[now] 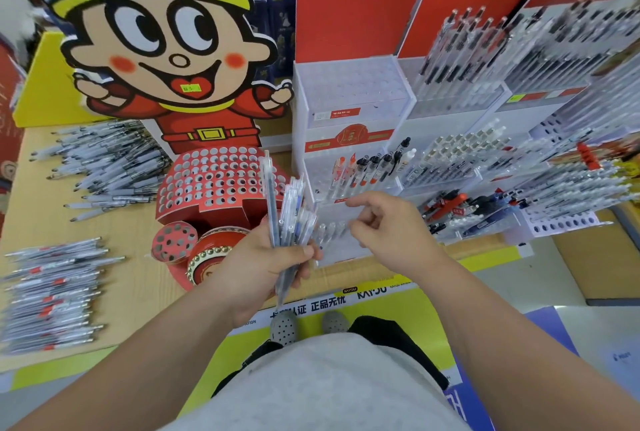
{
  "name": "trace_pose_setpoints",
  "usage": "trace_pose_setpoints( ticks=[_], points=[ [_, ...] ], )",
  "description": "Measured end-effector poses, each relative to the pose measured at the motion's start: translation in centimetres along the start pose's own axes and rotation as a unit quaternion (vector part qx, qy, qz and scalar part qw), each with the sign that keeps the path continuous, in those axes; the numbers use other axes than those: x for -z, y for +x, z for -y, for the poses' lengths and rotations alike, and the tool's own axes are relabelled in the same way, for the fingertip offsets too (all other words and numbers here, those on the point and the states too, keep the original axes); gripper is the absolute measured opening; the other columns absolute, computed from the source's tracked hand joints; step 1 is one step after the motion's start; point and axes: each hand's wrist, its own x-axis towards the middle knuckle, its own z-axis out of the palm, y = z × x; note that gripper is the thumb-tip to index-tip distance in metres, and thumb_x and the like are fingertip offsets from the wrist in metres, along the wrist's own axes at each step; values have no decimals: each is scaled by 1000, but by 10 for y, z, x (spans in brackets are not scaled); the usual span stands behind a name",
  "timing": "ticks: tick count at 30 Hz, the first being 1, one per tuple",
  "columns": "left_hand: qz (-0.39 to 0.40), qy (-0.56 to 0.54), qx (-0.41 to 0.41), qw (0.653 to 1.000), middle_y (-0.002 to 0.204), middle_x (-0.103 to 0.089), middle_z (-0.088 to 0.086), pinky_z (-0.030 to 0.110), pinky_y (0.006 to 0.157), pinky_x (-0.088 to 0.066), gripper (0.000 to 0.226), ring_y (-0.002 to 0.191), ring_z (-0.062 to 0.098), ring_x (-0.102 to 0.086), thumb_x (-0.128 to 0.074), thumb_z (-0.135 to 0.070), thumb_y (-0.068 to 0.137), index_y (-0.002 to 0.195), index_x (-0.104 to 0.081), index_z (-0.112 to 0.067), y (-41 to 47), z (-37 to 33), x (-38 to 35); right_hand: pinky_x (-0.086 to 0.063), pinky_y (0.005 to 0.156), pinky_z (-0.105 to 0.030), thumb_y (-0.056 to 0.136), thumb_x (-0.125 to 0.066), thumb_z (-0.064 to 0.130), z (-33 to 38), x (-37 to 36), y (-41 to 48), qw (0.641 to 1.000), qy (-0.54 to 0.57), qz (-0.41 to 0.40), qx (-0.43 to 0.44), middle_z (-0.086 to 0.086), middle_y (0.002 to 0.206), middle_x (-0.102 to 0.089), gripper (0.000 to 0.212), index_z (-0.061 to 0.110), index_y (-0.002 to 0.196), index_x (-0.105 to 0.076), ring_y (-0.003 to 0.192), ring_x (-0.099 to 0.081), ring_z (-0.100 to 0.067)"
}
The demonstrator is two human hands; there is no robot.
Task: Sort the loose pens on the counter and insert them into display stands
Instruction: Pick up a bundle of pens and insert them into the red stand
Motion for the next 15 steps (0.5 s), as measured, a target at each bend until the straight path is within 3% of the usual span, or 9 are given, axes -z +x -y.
trace_pose_setpoints(
  ticks=[3,9,15],
  points=[
    [26,25,-9,999,82,-68,9,32,56,-47,15,63,21,-54,-57,5,96,102,-62,-7,2,-5,-16,-53,63,-29,92,-70,17,24,11,-10,972,219,78,-36,-7,81,-72,18,17,110,-70,67,-66,-14],
    [13,68,-10,998,83,-70,11,34,60,-47,10,68,27,-54,-60,1,96,105,-64,-1,8,-14,-43,-53,60,-29,91,-72,16,20,28,-8,969,219,110,-29,-2,73,-71,5,11,90,-71,62,-66,-12],
    [-39,84,-39,995,82,-71,8,32,55,-49,11,65,23,-58,-59,-1,98,108,-64,-4,12,-16,-74,-51,55,-24,89,-74,14,5,55,-10,951,287,101,-49,-3,69,-70,6,9,90,-72,61,-64,-15]
  ],
)
